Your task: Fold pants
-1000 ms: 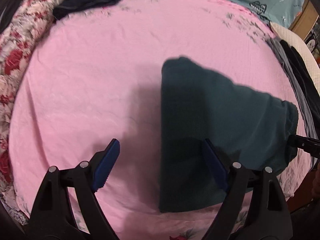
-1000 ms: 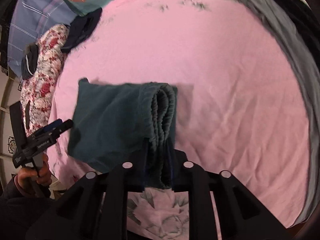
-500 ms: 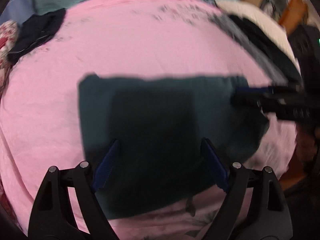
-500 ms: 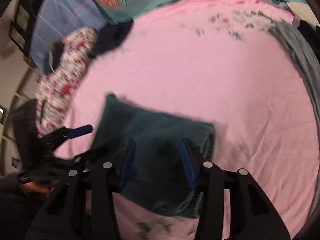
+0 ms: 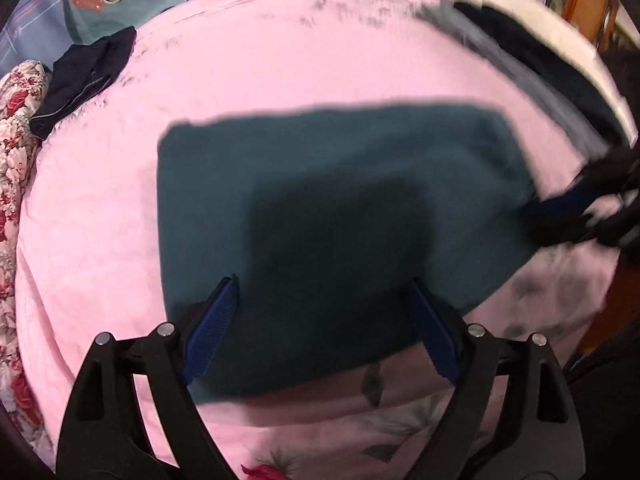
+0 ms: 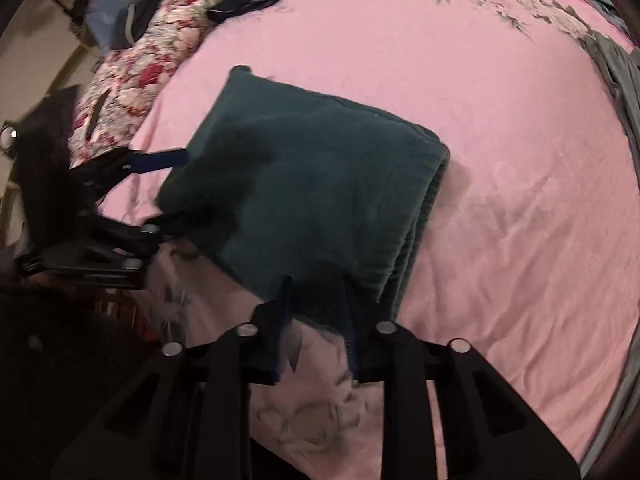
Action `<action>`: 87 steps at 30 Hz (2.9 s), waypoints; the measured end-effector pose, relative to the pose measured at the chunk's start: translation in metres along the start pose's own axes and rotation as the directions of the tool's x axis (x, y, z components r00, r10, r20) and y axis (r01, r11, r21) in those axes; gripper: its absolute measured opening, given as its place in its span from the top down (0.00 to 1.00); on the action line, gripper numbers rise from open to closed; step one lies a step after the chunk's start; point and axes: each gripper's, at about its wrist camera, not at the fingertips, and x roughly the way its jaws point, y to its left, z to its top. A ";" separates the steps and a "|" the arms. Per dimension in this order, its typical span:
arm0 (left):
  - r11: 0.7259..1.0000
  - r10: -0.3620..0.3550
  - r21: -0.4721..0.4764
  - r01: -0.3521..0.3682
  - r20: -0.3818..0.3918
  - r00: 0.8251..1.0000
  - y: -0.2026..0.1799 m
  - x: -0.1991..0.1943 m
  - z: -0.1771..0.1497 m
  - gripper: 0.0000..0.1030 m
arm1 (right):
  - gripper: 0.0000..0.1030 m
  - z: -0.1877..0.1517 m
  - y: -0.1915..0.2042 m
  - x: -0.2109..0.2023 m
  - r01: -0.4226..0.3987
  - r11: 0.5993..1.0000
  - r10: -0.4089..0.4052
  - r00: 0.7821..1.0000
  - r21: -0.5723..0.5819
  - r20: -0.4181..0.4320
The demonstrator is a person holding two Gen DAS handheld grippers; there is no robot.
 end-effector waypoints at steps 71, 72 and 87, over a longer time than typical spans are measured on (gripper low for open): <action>0.968 -0.018 -0.235 0.093 0.303 0.953 0.290 0.113 0.350 0.88 | 0.79 0.385 -0.111 0.012 0.157 0.981 -0.190 0.898 0.115 0.397; 0.967 -0.014 -0.239 0.089 0.299 0.954 0.294 0.121 0.358 0.88 | 0.79 0.396 -0.118 0.018 0.162 0.979 -0.198 0.897 0.125 0.395; 0.929 0.161 -0.362 -0.069 0.232 0.959 0.307 0.132 0.373 0.13 | 0.33 0.422 -0.142 0.052 0.350 0.918 -0.393 0.867 0.187 0.306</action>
